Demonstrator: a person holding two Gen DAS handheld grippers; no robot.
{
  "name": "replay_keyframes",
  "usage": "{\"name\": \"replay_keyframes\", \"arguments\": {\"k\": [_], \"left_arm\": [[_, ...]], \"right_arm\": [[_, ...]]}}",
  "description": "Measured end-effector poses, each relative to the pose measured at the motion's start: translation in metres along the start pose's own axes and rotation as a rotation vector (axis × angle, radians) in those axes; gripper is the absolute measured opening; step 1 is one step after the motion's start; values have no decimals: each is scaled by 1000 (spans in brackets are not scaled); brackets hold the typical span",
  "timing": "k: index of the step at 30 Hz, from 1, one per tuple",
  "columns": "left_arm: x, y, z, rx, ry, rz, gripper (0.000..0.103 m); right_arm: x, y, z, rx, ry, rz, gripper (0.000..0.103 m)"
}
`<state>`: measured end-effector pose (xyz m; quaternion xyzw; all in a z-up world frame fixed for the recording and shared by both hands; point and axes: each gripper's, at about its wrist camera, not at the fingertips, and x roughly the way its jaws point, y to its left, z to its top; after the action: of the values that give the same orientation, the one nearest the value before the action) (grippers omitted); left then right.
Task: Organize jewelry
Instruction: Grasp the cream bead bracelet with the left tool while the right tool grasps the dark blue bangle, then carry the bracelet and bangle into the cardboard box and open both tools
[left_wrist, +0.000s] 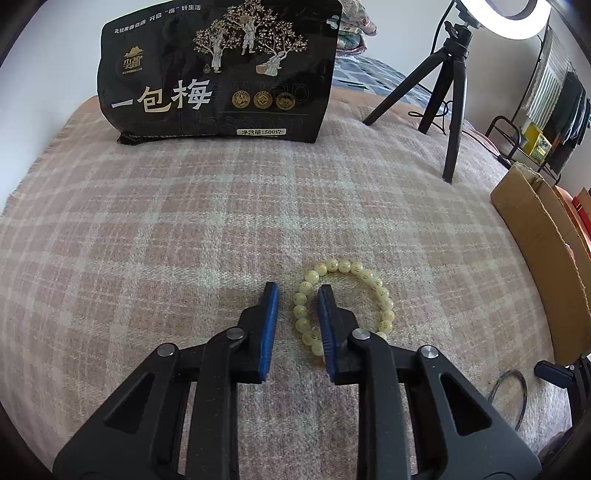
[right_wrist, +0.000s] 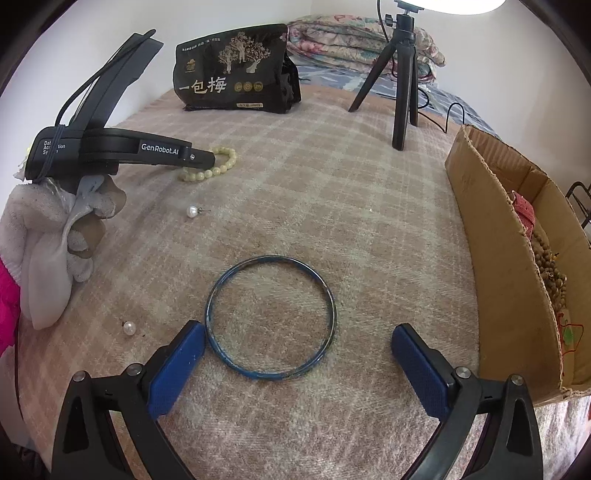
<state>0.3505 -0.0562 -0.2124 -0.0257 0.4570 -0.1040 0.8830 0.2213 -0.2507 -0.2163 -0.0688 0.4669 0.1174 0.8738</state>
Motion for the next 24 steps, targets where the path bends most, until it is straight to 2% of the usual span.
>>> {"name": "replay_keyframes", "arguments": {"k": [3, 7, 16, 24], "left_arm": [[1, 0, 0, -4, -2, -6, 10], [0, 2, 0, -12, -8, -10, 8], [-11, 8, -2, -47, -28, -15, 5], [-34, 1, -2, -6, -79, 3, 5]], "right_arm": [[0, 3, 2, -8, 2, 9, 93], [0, 5, 7, -4, 3, 49, 73], [-4, 1, 6, 36, -20, 89, 73], [-20, 0, 7, 54, -54, 88, 73]]}}
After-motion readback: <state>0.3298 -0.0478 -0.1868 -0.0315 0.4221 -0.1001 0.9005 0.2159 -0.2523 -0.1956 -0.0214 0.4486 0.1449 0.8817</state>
